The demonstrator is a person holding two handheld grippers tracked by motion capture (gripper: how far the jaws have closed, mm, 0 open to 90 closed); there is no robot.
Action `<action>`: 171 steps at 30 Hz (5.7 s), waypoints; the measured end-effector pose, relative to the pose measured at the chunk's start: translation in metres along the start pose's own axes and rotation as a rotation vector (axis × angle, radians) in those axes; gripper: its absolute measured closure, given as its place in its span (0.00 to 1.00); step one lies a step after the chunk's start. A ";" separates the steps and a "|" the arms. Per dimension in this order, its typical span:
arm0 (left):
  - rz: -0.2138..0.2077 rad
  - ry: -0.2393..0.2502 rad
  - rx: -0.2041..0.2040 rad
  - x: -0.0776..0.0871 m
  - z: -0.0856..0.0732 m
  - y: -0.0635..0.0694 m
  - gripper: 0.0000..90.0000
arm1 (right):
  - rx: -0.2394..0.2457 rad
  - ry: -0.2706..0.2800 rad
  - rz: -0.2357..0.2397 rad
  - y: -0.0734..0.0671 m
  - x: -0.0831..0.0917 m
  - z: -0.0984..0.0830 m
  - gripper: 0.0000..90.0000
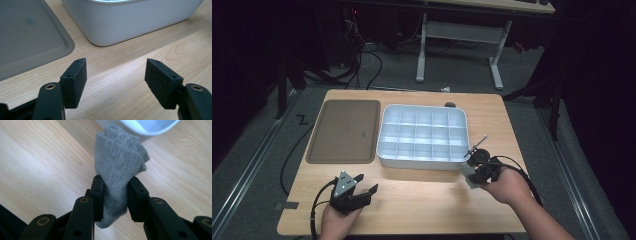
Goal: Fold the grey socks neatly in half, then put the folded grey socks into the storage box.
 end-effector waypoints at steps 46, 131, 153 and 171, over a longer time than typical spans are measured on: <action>-0.019 0.035 0.007 0.009 0.000 -0.005 0.37 | 0.004 -0.051 -0.019 0.034 0.002 0.089 0.78; -0.017 0.027 0.014 0.008 -0.002 -0.007 0.37 | 0.005 -0.222 -0.015 0.041 -0.052 0.093 0.69; -0.021 0.017 0.016 0.007 -0.003 -0.008 0.37 | -0.053 -0.118 0.006 0.052 -0.023 0.101 0.91; -0.025 0.016 0.022 0.007 -0.003 -0.009 0.38 | -0.050 -0.182 -0.033 0.053 -0.052 0.113 1.00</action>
Point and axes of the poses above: each handheld gripper's, and its own axes: x roughly backward along the jaws, z roughly out of its top, y roughly to its right, the point moved 2 cm from there along -x, roughly forward along the jaws, and after that the axes turned 3 degrees about x, right-handed, at the moved point
